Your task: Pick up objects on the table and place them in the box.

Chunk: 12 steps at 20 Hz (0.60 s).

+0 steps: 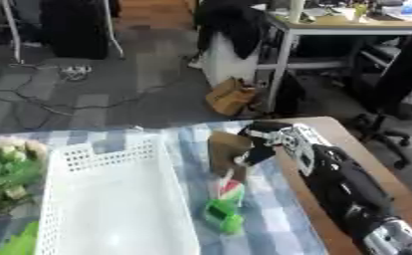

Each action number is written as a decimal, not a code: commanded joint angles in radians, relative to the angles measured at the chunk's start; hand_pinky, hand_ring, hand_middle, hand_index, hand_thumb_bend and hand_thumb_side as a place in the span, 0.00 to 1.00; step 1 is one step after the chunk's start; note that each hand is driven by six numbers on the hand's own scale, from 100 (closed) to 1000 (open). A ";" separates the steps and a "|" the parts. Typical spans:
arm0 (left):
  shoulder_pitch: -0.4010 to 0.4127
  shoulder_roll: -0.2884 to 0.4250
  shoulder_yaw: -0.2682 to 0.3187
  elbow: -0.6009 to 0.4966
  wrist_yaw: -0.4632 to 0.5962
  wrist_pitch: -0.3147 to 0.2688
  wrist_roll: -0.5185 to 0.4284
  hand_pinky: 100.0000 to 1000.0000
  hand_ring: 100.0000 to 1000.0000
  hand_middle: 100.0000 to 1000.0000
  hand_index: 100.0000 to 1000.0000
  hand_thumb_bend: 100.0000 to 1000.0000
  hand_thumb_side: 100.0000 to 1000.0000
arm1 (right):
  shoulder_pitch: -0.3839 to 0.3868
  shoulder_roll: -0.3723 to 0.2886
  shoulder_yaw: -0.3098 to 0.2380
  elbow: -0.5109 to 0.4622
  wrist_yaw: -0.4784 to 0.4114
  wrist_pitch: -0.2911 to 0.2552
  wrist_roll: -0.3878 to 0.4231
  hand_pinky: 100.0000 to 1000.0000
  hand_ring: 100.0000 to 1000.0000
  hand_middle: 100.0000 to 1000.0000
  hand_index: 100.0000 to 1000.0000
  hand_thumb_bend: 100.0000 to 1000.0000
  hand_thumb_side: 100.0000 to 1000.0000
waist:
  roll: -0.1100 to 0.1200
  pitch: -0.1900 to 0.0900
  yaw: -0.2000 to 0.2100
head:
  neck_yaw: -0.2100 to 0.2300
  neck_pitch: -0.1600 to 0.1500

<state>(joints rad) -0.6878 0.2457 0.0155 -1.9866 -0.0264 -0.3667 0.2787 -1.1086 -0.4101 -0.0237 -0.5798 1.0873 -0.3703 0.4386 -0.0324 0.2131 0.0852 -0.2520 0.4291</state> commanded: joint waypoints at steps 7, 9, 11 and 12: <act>-0.010 0.009 0.001 -0.013 0.000 0.001 0.001 0.72 0.95 0.87 0.90 0.00 0.76 | -0.046 -0.020 0.003 -0.012 -0.014 -0.031 0.013 0.28 0.18 0.07 0.35 0.00 0.50 | 0.005 -0.018 -0.005 | 0.010 0.019; -0.007 0.012 0.002 -0.013 -0.001 0.001 0.003 0.72 0.95 0.87 0.90 0.00 0.76 | -0.055 -0.020 0.004 -0.015 -0.025 -0.035 0.014 0.28 0.18 0.07 0.35 0.00 0.50 | 0.002 -0.023 -0.008 | 0.016 0.025; -0.001 0.015 0.002 -0.013 -0.002 0.003 0.004 0.72 0.95 0.87 0.90 0.00 0.76 | -0.065 -0.022 0.007 -0.022 -0.038 -0.041 0.014 0.28 0.18 0.06 0.35 0.00 0.52 | 0.000 -0.031 -0.013 | 0.024 0.034; 0.002 0.016 0.002 -0.013 -0.002 0.004 0.004 0.72 0.95 0.87 0.90 0.00 0.76 | -0.070 -0.023 0.009 -0.025 -0.045 -0.044 0.012 0.28 0.18 0.06 0.34 0.00 0.52 | -0.001 -0.034 -0.015 | 0.028 0.037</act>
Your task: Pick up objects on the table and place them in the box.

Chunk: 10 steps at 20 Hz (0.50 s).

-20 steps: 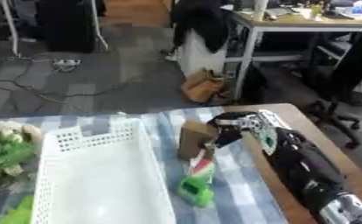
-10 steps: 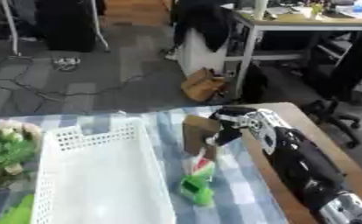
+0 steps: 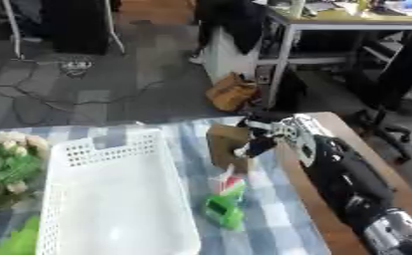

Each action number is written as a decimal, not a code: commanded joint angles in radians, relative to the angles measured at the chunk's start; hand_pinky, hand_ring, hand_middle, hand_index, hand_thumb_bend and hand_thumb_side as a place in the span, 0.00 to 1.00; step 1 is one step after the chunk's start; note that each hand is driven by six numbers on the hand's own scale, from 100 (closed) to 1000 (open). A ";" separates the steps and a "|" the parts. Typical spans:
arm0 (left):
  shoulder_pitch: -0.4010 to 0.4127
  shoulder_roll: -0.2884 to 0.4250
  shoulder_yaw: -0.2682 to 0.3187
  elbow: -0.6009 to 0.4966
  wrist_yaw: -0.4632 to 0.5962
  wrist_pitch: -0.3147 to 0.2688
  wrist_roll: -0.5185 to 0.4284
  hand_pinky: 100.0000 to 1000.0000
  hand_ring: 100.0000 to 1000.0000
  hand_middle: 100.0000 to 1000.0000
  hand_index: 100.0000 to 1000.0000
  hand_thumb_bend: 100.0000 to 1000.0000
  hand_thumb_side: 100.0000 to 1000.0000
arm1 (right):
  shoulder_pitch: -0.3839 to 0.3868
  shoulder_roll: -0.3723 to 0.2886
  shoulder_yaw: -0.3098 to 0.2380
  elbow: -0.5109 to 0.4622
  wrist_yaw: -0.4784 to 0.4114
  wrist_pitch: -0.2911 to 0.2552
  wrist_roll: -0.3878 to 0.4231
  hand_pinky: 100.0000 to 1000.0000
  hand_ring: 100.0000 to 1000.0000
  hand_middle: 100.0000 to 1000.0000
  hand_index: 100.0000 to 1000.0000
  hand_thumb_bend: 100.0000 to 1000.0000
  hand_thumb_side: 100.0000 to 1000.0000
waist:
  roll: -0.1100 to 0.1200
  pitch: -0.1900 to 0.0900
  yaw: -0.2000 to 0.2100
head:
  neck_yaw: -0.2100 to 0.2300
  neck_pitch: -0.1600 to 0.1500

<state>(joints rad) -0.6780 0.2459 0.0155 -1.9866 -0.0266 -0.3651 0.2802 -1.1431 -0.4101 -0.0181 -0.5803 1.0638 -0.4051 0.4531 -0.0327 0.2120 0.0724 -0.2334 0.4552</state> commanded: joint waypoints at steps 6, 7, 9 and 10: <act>0.006 0.022 0.001 -0.013 -0.003 0.006 0.003 0.72 0.95 0.87 0.90 0.00 0.76 | -0.067 -0.027 0.016 -0.043 -0.071 -0.029 -0.001 0.28 0.17 0.06 0.34 0.00 0.53 | -0.008 -0.054 -0.011 | 0.023 0.031; 0.010 0.023 0.001 -0.013 -0.004 0.007 0.004 0.72 0.95 0.87 0.90 0.00 0.76 | -0.075 -0.027 0.020 -0.049 -0.083 -0.034 0.001 0.28 0.17 0.06 0.33 0.00 0.53 | -0.011 -0.062 -0.014 | 0.026 0.036; 0.018 0.025 0.001 -0.013 -0.004 0.009 0.004 0.72 0.95 0.87 0.90 0.00 0.76 | -0.090 -0.029 0.027 -0.061 -0.108 -0.039 0.005 0.28 0.17 0.06 0.33 0.00 0.54 | -0.014 -0.071 -0.017 | 0.030 0.044; 0.020 0.026 0.001 -0.013 -0.004 0.009 0.004 0.72 0.95 0.87 0.90 0.00 0.76 | -0.093 -0.029 0.031 -0.066 -0.117 -0.039 0.007 0.28 0.17 0.06 0.33 0.00 0.54 | -0.015 -0.074 -0.018 | 0.031 0.046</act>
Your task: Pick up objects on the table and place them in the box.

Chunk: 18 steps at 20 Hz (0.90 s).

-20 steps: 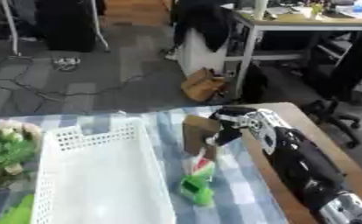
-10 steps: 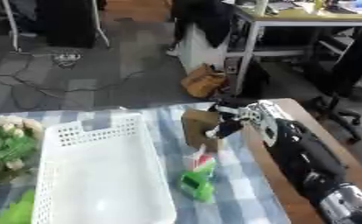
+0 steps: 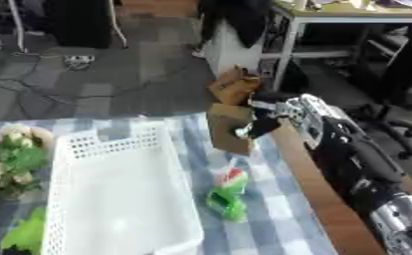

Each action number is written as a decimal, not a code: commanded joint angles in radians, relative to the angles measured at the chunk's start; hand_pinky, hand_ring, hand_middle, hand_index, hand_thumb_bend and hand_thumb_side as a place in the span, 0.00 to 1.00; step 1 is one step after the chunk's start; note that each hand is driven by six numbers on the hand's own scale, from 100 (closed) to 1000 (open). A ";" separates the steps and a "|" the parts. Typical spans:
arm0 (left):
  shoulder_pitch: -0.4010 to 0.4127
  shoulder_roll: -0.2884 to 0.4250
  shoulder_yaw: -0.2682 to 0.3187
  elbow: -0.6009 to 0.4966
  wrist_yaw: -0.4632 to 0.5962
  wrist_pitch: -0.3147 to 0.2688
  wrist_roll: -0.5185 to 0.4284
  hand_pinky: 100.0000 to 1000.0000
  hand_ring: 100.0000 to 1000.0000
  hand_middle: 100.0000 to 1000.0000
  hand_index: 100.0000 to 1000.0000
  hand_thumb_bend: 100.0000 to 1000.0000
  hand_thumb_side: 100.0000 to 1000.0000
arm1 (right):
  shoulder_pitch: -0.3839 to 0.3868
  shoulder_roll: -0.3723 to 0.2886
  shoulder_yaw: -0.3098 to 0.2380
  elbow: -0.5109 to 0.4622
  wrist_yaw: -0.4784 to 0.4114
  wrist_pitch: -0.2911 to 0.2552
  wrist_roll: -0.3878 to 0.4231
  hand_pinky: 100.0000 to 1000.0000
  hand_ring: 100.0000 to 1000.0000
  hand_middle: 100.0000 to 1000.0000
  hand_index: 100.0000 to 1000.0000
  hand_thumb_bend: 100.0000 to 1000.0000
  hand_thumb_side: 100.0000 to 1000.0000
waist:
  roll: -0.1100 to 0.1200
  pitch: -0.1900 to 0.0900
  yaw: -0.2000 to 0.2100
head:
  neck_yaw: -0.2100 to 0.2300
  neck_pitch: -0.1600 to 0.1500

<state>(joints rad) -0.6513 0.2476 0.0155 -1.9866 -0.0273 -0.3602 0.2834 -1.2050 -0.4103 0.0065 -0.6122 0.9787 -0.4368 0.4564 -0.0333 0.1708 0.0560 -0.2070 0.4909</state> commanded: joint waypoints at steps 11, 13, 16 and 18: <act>0.030 0.032 -0.001 -0.013 -0.005 0.014 0.000 0.72 0.94 0.87 0.90 0.00 0.76 | -0.099 -0.028 0.079 -0.142 -0.191 0.011 0.033 0.27 0.17 0.05 0.32 0.00 0.57 | -0.035 -0.089 -0.015 | 0.069 0.053; 0.035 0.033 -0.002 -0.013 -0.005 0.015 0.001 0.72 0.94 0.87 0.90 0.00 0.76 | -0.104 -0.027 0.100 -0.167 -0.229 0.018 0.049 0.27 0.17 0.05 0.32 0.00 0.58 | -0.039 -0.097 -0.017 | 0.078 0.060; 0.041 0.033 -0.003 -0.013 -0.005 0.017 0.001 0.72 0.94 0.87 0.90 0.00 0.76 | -0.109 -0.021 0.135 -0.208 -0.285 0.023 0.073 0.27 0.17 0.05 0.32 0.00 0.58 | -0.044 -0.109 -0.017 | 0.081 0.066; 0.043 0.033 -0.003 -0.013 -0.004 0.018 0.002 0.72 0.94 0.87 0.90 0.00 0.76 | -0.114 -0.016 0.158 -0.234 -0.321 0.025 0.090 0.27 0.17 0.06 0.32 0.00 0.58 | -0.046 -0.114 -0.017 | 0.079 0.070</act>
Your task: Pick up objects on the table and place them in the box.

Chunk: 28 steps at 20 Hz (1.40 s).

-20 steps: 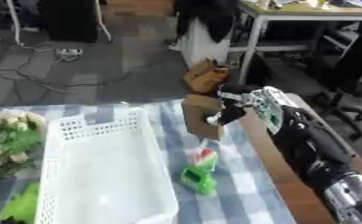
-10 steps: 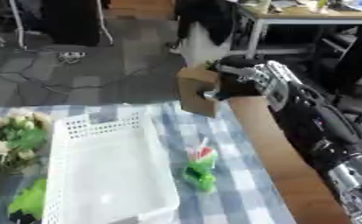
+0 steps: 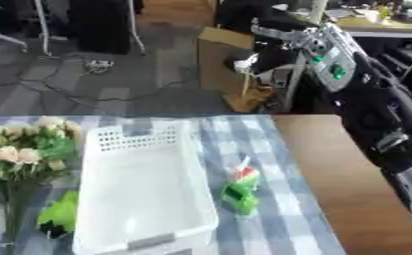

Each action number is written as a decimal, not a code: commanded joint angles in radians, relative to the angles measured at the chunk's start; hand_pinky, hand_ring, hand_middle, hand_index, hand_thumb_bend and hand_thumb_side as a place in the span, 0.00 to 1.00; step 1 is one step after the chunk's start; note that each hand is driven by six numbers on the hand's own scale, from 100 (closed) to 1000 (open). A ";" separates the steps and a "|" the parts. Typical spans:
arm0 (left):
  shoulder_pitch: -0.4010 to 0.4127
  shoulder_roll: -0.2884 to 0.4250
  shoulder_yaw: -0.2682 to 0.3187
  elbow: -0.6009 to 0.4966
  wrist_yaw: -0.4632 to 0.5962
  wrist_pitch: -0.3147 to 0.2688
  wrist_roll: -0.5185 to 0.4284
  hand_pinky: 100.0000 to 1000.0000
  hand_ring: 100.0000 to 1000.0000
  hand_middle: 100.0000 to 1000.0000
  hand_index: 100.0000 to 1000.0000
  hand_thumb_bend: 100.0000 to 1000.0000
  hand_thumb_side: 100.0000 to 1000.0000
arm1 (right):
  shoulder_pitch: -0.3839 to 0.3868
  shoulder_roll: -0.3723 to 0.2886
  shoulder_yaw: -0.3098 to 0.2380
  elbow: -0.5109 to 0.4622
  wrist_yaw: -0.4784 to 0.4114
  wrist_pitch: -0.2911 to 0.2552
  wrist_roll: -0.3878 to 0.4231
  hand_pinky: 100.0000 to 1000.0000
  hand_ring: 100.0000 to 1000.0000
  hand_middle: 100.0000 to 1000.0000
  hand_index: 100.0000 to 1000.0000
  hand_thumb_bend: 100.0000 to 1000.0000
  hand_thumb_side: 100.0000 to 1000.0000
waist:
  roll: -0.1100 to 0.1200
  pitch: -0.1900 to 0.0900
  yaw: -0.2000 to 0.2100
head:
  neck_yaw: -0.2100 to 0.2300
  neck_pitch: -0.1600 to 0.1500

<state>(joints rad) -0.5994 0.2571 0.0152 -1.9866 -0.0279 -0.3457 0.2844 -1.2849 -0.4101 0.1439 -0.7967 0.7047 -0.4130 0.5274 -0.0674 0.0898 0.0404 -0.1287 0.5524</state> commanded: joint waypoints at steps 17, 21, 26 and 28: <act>-0.031 -0.003 -0.010 -0.013 0.007 -0.004 0.001 0.72 0.94 0.87 0.90 0.00 0.76 | -0.004 0.125 0.104 -0.106 -0.122 0.023 0.115 0.28 0.17 0.05 0.33 0.03 0.47 | -0.013 -0.036 0.039 | -0.032 0.018; -0.040 -0.013 -0.010 -0.013 0.009 -0.008 0.003 0.72 0.94 0.87 0.90 0.00 0.75 | 0.026 0.161 0.112 -0.090 -0.089 0.010 0.120 0.28 0.17 0.05 0.33 0.00 0.52 | -0.011 -0.032 0.051 | -0.037 0.017; -0.050 -0.023 -0.011 -0.013 0.012 -0.011 0.004 0.72 0.94 0.87 0.90 0.00 0.75 | 0.064 0.193 0.112 -0.070 -0.065 0.001 0.121 0.28 0.17 0.05 0.32 0.00 0.50 | -0.006 -0.024 0.063 | -0.041 0.014; -0.054 -0.027 -0.011 -0.013 0.013 -0.012 0.004 0.72 0.94 0.87 0.90 0.00 0.75 | 0.079 0.203 0.111 -0.063 -0.059 -0.001 0.124 0.28 0.18 0.05 0.32 0.00 0.50 | -0.004 -0.021 0.067 | -0.041 0.010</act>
<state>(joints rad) -0.6318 0.2279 0.0033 -1.9866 -0.0175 -0.3539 0.2872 -1.1872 -0.2002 0.2595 -0.8566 0.6369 -0.4088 0.6498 -0.0700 0.0799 0.1069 -0.1675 0.5683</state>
